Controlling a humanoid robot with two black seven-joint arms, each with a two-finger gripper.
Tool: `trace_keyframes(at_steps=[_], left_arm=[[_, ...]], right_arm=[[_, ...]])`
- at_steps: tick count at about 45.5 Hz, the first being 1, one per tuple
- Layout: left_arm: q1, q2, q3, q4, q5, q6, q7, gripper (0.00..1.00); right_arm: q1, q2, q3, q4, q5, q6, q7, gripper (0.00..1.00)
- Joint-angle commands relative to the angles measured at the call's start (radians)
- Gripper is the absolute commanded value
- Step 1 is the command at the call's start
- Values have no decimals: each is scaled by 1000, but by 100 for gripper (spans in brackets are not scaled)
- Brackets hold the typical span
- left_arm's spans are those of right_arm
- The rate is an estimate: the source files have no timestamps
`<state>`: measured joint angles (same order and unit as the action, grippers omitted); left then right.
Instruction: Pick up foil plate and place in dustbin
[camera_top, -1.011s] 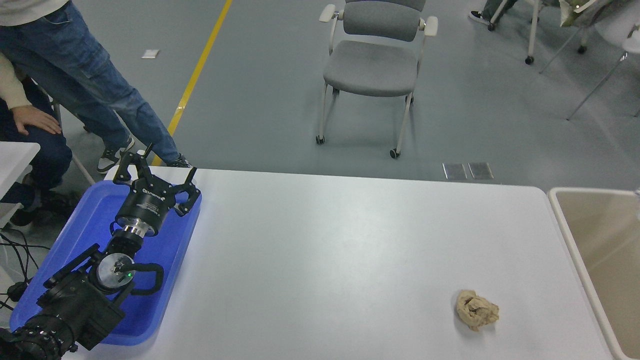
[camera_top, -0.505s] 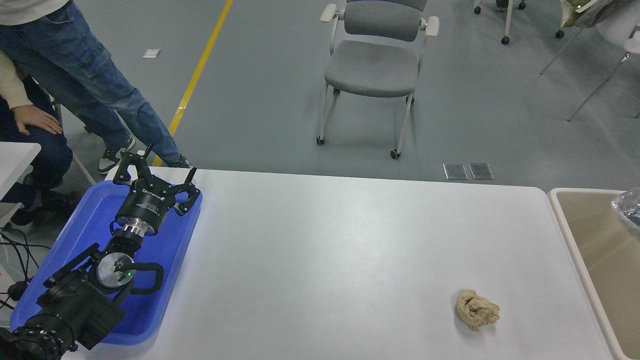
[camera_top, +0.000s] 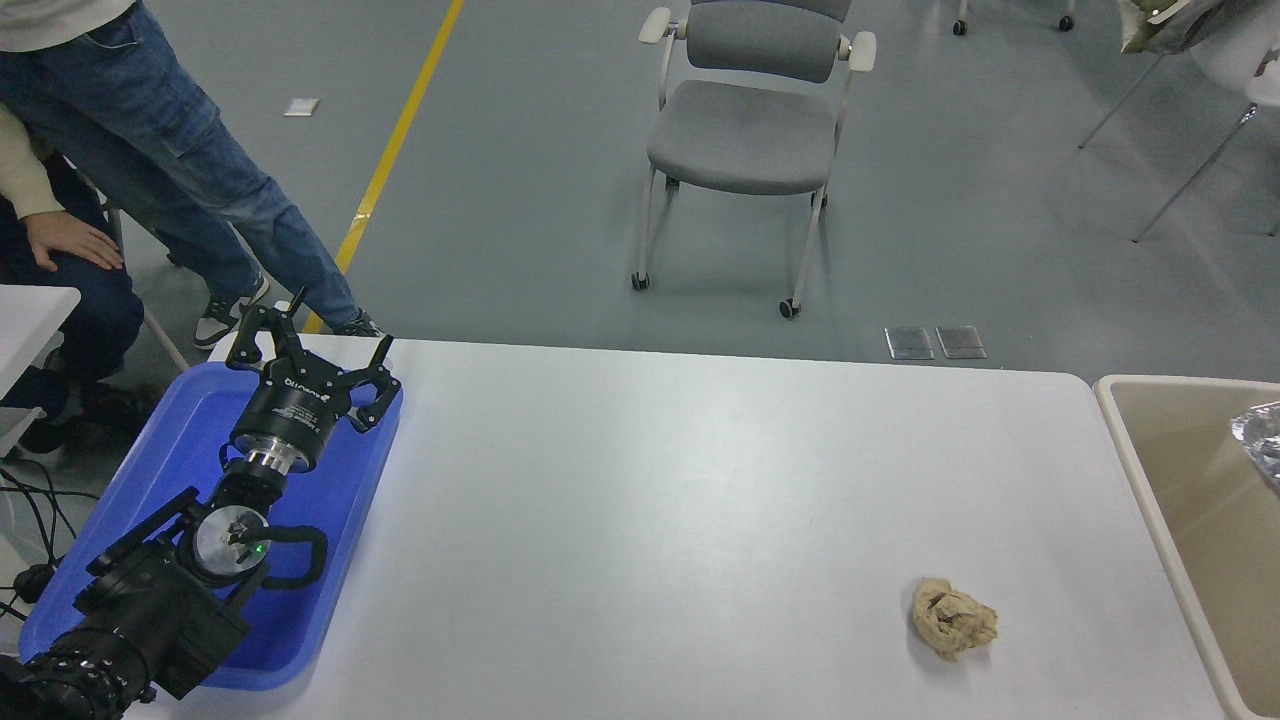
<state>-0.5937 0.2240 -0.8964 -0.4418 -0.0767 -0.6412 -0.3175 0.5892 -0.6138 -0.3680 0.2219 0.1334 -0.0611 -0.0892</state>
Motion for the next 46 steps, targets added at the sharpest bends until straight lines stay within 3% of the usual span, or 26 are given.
trace_keyframes(at_steps=[1, 9, 11, 14, 16, 19, 36, 46], left_arm=[[0, 0, 1, 0, 0, 0, 0, 100], [0, 0, -1, 0, 0, 0, 0, 100], [0, 0, -1, 0, -2, 0, 0, 100], [0, 0, -1, 0, 0, 0, 0, 100], [0, 0, -1, 0, 0, 0, 0, 100], [0, 0, -1, 0, 0, 0, 0, 100], [0, 0, -1, 0, -2, 0, 0, 100], [0, 0, -1, 0, 0, 0, 0, 100]], right_arm=[[-23, 35, 41, -21, 3, -57, -4, 0], [-34, 46, 34, -32, -18, -59, -4, 2], [-35, 51, 29, -32, -21, -59, -4, 15], [-35, 48, 29, -36, -40, -62, -3, 49], [-35, 48, 29, -47, -58, -75, -3, 67], [-35, 51, 32, -56, -72, -103, -3, 78], [-19, 40, 35, 7, -77, -112, -3, 98], [61, -96, 24, 282, -231, -106, -3, 100]])
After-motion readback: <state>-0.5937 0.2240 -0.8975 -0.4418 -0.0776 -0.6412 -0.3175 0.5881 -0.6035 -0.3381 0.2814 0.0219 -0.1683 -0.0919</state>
